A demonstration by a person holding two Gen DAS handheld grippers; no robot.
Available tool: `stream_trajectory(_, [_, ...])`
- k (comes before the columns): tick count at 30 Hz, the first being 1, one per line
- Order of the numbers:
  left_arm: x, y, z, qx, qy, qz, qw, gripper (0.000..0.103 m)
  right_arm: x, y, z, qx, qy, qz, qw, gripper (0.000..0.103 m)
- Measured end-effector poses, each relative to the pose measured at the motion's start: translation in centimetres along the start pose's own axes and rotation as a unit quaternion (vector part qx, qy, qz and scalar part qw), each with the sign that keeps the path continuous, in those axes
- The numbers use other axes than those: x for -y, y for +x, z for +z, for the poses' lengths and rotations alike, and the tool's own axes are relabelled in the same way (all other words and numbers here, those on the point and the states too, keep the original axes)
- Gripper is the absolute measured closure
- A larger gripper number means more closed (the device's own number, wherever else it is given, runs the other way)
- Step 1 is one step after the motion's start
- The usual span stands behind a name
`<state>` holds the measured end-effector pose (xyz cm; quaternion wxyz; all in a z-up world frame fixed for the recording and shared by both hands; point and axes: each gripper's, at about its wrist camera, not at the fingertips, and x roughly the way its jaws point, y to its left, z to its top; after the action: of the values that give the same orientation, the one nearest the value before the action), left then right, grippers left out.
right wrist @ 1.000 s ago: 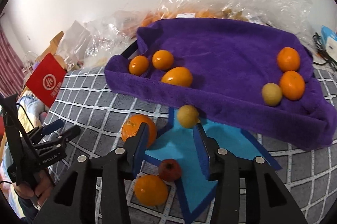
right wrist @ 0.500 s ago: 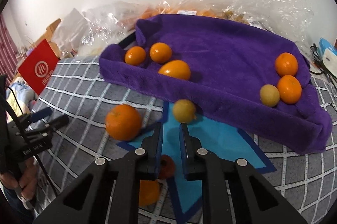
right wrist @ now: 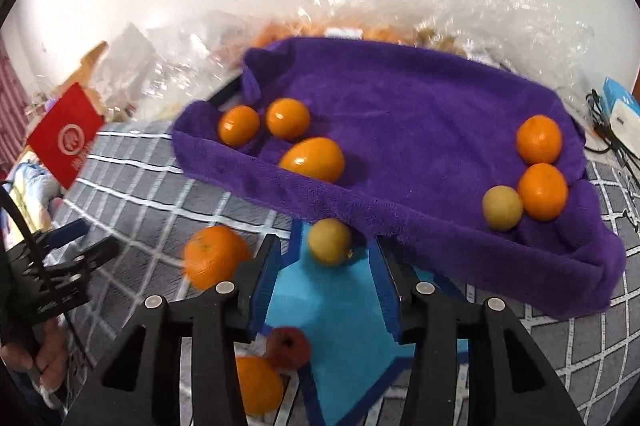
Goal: Organize fruits
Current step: 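Grasp another yellow-green fruit with the right tool while the left tool approaches a large orange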
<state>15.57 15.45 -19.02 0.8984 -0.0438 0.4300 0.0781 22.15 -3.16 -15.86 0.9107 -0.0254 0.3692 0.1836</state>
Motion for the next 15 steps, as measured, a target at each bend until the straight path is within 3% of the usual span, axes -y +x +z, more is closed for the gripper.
stream_trajectory(2, [-0.1,0.0,0.0,0.001,-0.002,-0.003,1.0000,0.025,-0.1,1.0,0.2,-0.014,0.001,-0.018,1.000,0.076])
stream_trajectory(3, [-0.1,0.0,0.1,0.002,-0.004,-0.004,1.0000,0.025,-0.2,1.0,0.3,-0.008,-0.003,-0.024,1.000,0.078])
stream_trajectory(11, [0.2,-0.1,-0.1,-0.001,0.008,0.005,1.0000,0.024,2.2,-3.4,-1.6,0.021,0.018,-0.008,1.000,0.078])
stream_trajectory(13, [0.2,-0.2,-0.5,-0.007,0.002,0.016,0.9998,0.009,3.5,-4.8,-2.5,0.030,0.018,-0.020,0.999,0.078])
stream_trajectory(15, [-0.3,-0.2,-0.8,-0.016,-0.012,0.016,0.9997,0.005,4.7,-6.2,-3.6,0.038,0.016,-0.031,0.999,0.078])
